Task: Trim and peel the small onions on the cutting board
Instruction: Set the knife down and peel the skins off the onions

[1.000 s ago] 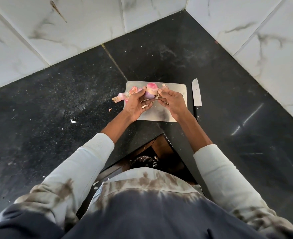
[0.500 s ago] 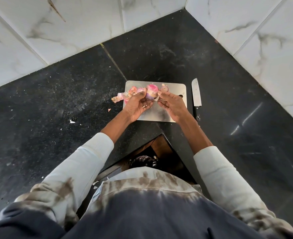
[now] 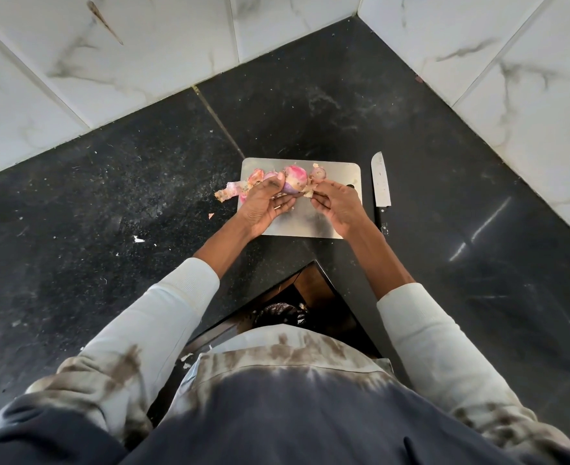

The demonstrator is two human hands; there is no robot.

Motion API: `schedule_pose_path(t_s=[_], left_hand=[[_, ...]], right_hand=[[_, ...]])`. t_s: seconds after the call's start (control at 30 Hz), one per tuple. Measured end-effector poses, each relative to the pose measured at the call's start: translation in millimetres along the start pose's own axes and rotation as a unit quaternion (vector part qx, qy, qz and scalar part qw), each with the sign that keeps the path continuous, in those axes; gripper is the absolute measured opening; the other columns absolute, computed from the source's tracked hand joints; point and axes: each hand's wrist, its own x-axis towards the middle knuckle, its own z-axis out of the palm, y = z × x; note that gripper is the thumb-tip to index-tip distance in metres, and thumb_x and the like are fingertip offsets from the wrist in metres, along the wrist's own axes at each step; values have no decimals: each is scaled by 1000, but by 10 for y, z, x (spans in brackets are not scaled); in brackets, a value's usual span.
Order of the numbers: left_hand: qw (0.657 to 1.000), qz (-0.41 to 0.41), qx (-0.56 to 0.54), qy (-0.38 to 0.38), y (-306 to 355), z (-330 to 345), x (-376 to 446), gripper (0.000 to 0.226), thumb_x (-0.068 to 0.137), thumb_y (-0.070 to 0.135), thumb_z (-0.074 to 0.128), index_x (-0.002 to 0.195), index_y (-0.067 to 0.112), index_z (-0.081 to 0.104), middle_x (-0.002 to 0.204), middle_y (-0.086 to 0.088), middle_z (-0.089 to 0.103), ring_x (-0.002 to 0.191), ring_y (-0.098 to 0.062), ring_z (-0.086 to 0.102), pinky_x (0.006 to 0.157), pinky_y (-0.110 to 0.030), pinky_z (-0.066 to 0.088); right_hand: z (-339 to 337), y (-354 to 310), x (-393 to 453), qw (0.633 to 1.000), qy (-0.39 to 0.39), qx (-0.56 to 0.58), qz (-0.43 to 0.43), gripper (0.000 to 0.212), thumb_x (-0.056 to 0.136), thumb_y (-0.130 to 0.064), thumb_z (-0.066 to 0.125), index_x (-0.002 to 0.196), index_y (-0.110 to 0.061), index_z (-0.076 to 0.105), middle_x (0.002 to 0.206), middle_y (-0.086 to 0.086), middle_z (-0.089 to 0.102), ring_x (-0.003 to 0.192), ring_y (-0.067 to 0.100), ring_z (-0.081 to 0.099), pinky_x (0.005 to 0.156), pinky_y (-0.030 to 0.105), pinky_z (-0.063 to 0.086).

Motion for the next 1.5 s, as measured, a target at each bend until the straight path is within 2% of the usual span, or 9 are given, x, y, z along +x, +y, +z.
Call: schedule_pose_path(t_s=[0.1, 0.3, 0.4, 0.5, 0.8, 0.97, 1.2, 1.37, 1.5], left_hand=[[1000, -4, -4, 3, -7, -19, 17, 40, 108, 24, 58, 142, 2, 54, 124, -18, 71, 100, -23, 77, 97, -37, 62], [1000, -12, 11, 11, -31, -8, 53, 34, 108, 27, 60, 135, 7, 57, 120, -16, 71, 101, -23, 76, 102, -40, 59], [1000, -15, 17, 11, -25, 0, 57, 31, 107, 27, 60, 131, 8, 61, 119, -15, 72, 104, -24, 75, 107, -43, 56], [1000, -15, 23, 6, -12, 5, 54, 27, 107, 25, 60, 127, 8, 64, 120, -15, 73, 103, -23, 75, 108, -43, 55], [1000, -1, 20, 11, -30, -3, 59, 33, 106, 19, 61, 137, 8, 60, 141, -23, 64, 109, -25, 74, 103, -40, 59], [1000, 5, 17, 8, -25, 11, 26, 29, 107, 15, 59, 135, 7, 60, 126, -18, 71, 102, -23, 77, 102, -41, 58], [1000, 21, -5, 5, -17, 67, -12, 27, 104, 9, 62, 130, 2, 63, 123, -23, 72, 101, -27, 78, 97, -40, 62], [999, 19, -16, 27, 8, 28, -33, 50, 84, 10, 75, 131, 0, 63, 136, -26, 66, 111, -30, 73, 100, -46, 57], [999, 20, 6, 46, -10, 2, -30, 29, 100, 11, 66, 127, 0, 66, 114, -18, 75, 103, -27, 74, 90, -36, 64]], right_hand=[[-14, -22, -9, 1000, -16, -4, 10, 27, 100, -17, 71, 125, -5, 70, 120, 12, 76, 110, 22, 73, 93, 31, 60], [51, -40, -42, 1000, -19, -16, 7, 36, 97, -26, 75, 128, -8, 69, 129, 9, 73, 118, 21, 71, 101, 34, 58], [53, 5, -25, 1000, 9, -11, -4, 21, 98, -17, 74, 117, -9, 72, 126, 11, 74, 115, 22, 73, 104, 37, 58], [46, 28, -7, 999, 34, -1, -4, 14, 98, -9, 72, 112, -10, 72, 124, 13, 75, 113, 24, 74, 103, 40, 59], [113, -35, -62, 998, 42, 21, 29, 17, 99, -13, 72, 116, -12, 68, 115, 6, 76, 110, 22, 74, 101, 38, 59], [138, 7, -62, 998, 57, 19, 20, 27, 99, -7, 69, 126, 1, 69, 122, 14, 74, 109, 22, 73, 92, 32, 62], [92, -26, -88, 997, 44, 49, 27, 8, 101, -3, 65, 102, -5, 73, 103, 10, 74, 98, 19, 70, 82, 28, 61], [53, -54, -117, 998, 35, 52, 11, 10, 101, 0, 63, 100, -4, 72, 102, 11, 73, 98, 20, 69, 81, 27, 60], [71, -43, -140, 999, 21, 39, 6, 11, 101, -1, 63, 102, -7, 73, 109, 11, 73, 103, 21, 69, 83, 27, 61]])
